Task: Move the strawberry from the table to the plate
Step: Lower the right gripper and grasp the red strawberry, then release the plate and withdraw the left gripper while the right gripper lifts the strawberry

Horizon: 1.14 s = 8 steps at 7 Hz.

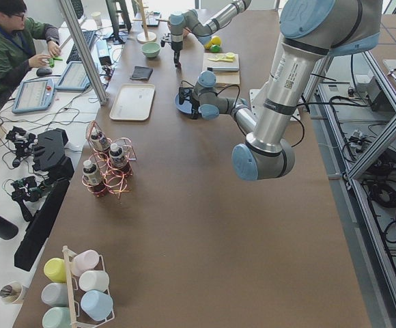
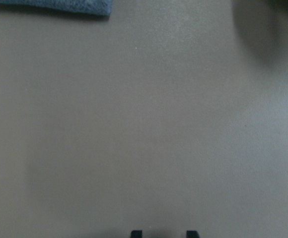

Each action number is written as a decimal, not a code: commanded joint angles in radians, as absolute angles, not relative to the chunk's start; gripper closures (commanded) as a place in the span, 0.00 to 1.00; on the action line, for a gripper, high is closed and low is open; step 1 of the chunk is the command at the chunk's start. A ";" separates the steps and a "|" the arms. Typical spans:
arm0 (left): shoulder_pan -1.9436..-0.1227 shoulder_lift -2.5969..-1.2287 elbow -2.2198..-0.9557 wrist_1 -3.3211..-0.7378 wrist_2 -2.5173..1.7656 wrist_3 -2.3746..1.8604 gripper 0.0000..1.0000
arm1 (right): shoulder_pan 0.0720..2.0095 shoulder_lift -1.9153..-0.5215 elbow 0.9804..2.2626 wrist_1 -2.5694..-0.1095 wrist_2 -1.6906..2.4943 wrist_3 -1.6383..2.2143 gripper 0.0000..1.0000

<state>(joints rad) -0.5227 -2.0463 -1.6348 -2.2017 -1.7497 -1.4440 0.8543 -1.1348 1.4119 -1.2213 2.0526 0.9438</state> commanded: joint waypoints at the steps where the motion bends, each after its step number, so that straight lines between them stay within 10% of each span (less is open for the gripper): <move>1: -0.550 -2.048 -1.641 -2.198 -1.758 -1.442 0.02 | 0.876 -1.123 1.442 -1.223 2.063 0.943 1.00; 8: -0.901 -1.660 -1.812 -2.209 -1.911 -0.704 0.02 | 0.712 -0.935 1.598 -1.399 1.976 1.077 1.00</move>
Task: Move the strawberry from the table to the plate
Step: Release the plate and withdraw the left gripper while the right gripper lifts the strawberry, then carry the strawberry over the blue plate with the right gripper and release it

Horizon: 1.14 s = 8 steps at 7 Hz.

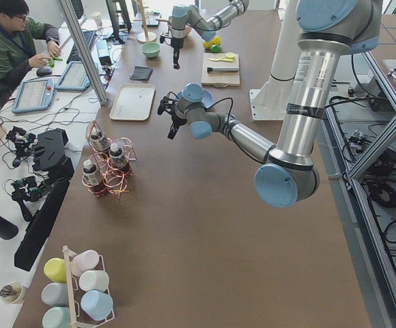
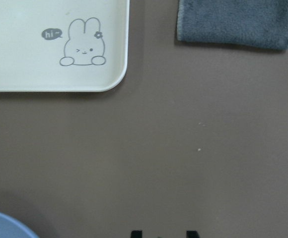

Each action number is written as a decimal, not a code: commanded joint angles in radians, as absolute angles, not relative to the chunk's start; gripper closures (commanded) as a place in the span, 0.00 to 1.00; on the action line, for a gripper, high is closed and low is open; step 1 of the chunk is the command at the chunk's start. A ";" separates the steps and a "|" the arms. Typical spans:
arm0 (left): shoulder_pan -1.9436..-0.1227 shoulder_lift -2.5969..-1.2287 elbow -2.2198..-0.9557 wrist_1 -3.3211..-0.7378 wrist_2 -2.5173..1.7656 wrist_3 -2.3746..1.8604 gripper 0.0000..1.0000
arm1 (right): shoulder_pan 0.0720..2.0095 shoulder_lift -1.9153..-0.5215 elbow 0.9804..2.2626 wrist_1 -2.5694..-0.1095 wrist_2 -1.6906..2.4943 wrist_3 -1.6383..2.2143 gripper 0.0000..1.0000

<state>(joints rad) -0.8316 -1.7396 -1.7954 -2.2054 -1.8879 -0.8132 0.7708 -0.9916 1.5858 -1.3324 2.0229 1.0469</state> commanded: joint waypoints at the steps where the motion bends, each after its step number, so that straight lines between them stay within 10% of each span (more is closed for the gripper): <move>1: -0.949 -1.619 -1.809 -2.227 -1.925 -0.701 0.02 | 0.654 -0.908 1.598 -1.402 1.935 1.113 1.00; 8: -1.322 -1.462 -1.597 -2.309 -2.292 -0.356 0.02 | 0.479 -0.738 1.438 -1.430 1.747 1.158 1.00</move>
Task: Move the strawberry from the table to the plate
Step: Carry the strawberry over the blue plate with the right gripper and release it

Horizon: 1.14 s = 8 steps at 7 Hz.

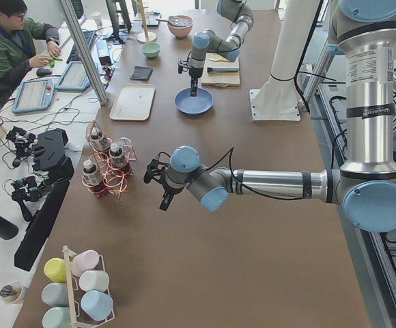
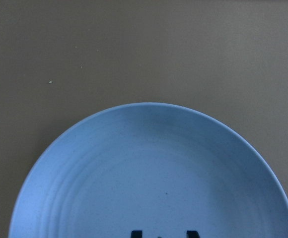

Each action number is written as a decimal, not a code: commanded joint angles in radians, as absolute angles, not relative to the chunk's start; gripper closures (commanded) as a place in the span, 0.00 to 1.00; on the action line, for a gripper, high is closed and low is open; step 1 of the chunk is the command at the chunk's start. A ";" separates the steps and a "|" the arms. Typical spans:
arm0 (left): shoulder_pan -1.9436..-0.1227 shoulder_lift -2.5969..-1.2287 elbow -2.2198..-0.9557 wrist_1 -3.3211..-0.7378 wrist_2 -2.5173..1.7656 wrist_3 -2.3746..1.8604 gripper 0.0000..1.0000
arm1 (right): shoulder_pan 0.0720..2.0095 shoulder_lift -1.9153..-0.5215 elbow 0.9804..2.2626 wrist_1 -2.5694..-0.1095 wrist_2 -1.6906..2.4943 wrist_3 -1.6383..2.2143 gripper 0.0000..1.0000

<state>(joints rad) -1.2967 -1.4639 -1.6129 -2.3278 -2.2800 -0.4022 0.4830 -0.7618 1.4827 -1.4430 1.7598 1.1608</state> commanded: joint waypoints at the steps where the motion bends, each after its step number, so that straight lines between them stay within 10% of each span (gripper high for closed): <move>1: -1.322 -1.462 -1.597 -2.307 -2.292 -0.356 0.02 | 0.460 -0.742 1.422 -1.404 1.740 1.160 1.00; 5: -1.345 -1.462 -1.583 -2.307 -2.293 -0.354 0.02 | 0.442 -0.750 1.411 -1.394 1.738 1.163 1.00; 6: -1.345 -1.460 -1.582 -2.307 -2.292 -0.354 0.02 | 0.442 -0.761 1.413 -1.394 1.735 1.164 0.01; 8: -1.345 -1.459 -1.582 -2.309 -2.292 -0.354 0.02 | 0.454 -0.764 1.428 -1.396 1.729 1.166 0.00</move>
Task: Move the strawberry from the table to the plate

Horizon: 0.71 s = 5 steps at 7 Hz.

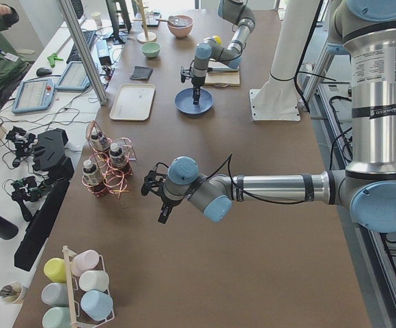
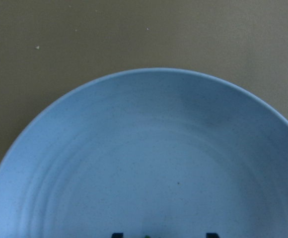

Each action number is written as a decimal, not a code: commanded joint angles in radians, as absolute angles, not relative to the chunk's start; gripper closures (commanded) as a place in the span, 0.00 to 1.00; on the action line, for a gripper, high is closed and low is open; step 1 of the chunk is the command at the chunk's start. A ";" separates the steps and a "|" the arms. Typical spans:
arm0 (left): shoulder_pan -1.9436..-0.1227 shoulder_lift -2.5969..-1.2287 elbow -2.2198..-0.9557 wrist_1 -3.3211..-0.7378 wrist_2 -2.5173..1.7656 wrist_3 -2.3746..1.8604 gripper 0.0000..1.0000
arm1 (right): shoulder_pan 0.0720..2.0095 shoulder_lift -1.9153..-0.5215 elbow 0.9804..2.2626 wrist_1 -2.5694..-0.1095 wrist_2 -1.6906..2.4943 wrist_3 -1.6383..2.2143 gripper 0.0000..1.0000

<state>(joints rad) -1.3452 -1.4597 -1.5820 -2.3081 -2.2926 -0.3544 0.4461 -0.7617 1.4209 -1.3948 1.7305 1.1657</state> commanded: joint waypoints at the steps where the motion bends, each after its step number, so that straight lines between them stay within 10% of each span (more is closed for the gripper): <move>1: -1.345 -1.459 -1.582 -2.310 -2.293 -0.354 0.02 | 0.472 -0.772 1.463 -1.413 1.738 1.166 0.00; 5: -1.353 -1.460 -1.588 -2.269 -2.293 -0.353 0.02 | 0.740 -1.016 1.849 -1.652 1.995 1.020 0.00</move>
<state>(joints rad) -1.3496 -1.4604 -1.5829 -2.2976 -2.2938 -0.3540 0.6307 -0.9162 1.7471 -1.6049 1.9024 1.1084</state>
